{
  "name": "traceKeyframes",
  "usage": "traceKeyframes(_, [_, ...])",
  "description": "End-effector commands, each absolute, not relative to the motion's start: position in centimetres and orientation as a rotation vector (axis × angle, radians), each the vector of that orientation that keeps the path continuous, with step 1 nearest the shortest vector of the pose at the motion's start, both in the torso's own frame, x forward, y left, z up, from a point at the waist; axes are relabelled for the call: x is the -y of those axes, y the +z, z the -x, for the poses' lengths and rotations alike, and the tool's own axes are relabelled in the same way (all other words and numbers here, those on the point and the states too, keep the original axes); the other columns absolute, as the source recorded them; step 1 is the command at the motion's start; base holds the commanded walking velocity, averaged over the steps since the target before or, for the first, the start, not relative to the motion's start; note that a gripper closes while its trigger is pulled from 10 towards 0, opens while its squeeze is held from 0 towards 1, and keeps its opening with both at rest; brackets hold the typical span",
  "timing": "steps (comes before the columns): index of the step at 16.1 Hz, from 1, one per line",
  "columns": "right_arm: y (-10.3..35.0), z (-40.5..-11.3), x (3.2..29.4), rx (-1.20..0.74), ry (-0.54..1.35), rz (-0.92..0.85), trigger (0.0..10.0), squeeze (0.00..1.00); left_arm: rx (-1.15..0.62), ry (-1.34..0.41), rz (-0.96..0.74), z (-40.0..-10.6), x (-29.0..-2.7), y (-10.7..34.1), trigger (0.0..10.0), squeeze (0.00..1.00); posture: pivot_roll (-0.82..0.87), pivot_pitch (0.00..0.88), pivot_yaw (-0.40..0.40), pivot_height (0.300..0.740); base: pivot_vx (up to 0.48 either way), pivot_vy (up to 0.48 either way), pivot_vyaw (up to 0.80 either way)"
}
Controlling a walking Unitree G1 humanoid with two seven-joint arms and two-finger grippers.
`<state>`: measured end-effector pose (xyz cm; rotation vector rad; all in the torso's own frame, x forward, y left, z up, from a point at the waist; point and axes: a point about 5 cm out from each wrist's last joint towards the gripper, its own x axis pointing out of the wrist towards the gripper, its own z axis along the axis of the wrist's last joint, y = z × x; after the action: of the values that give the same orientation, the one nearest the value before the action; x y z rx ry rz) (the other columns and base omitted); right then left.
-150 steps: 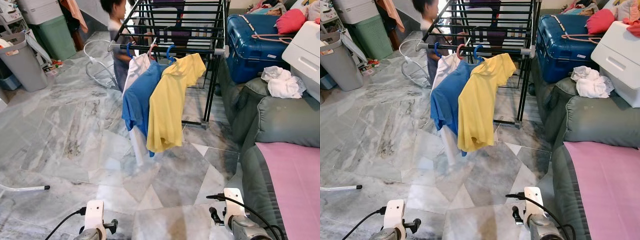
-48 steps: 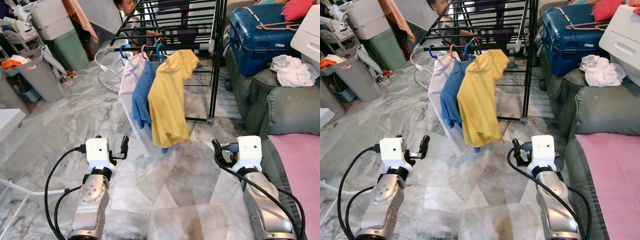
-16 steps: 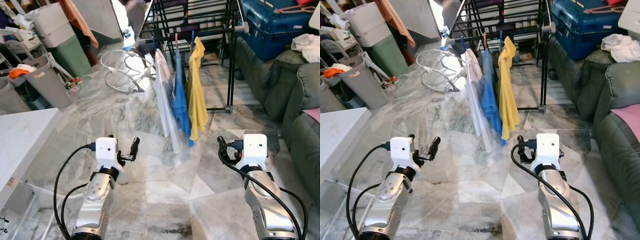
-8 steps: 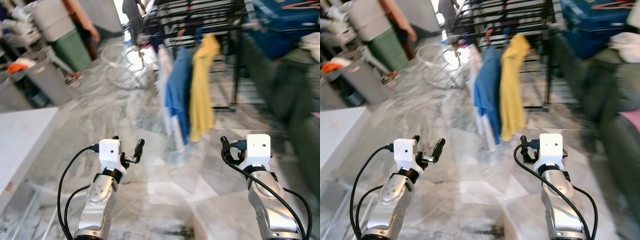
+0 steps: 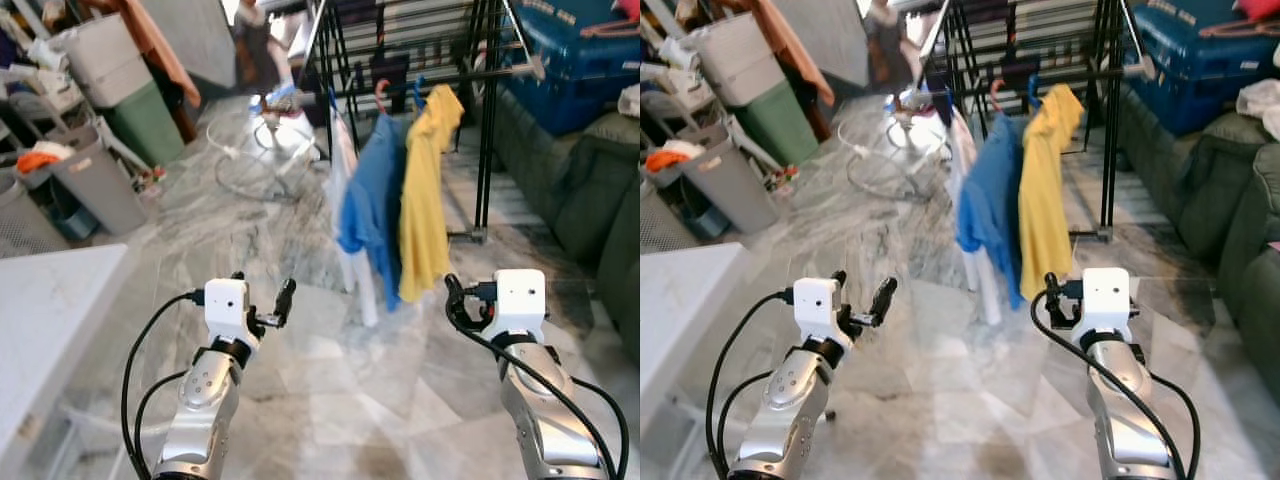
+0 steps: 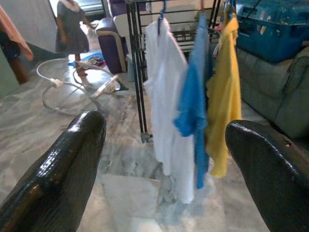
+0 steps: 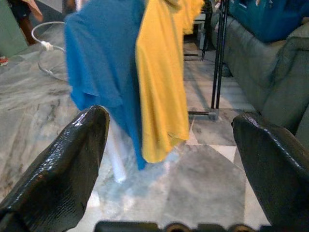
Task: Hang hanger
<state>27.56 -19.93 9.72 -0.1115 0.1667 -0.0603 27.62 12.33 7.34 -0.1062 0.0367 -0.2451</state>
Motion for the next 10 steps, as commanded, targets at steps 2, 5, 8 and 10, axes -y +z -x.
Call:
traceKeyframes(2, [9.92,-27.80,18.55,-0.157,-0.024,0.094,10.0,0.00,-0.046,-0.215,0.077,-27.59,-13.89,7.17,10.0,0.00,-0.24,0.000,0.209,0.740,0.281,0.390,0.00])
traceKeyframes(5, [9.92,-27.79,18.59,-0.157,-0.026,0.094,10.0,0.00,-0.058,-0.205,0.093,-27.52,-13.72,6.98,10.0,0.00,-0.24,0.000,0.209,0.740,0.187,0.260,0.00])
traceKeyframes(8, [9.88,-27.86,18.52,-0.159,-0.026,0.095,10.0,0.00,-0.056,-0.226,0.116,-27.47,-13.31,7.03,10.0,0.00,-0.23,0.000,0.207,0.740,0.000,0.000,0.00])
traceKeyframes(10, [9.91,-27.88,18.48,-0.158,-0.023,0.096,10.0,0.00,-0.052,-0.251,0.130,-27.44,-13.13,7.19,10.0,0.00,-0.23,0.000,0.207,0.740,0.000,0.000,0.00])
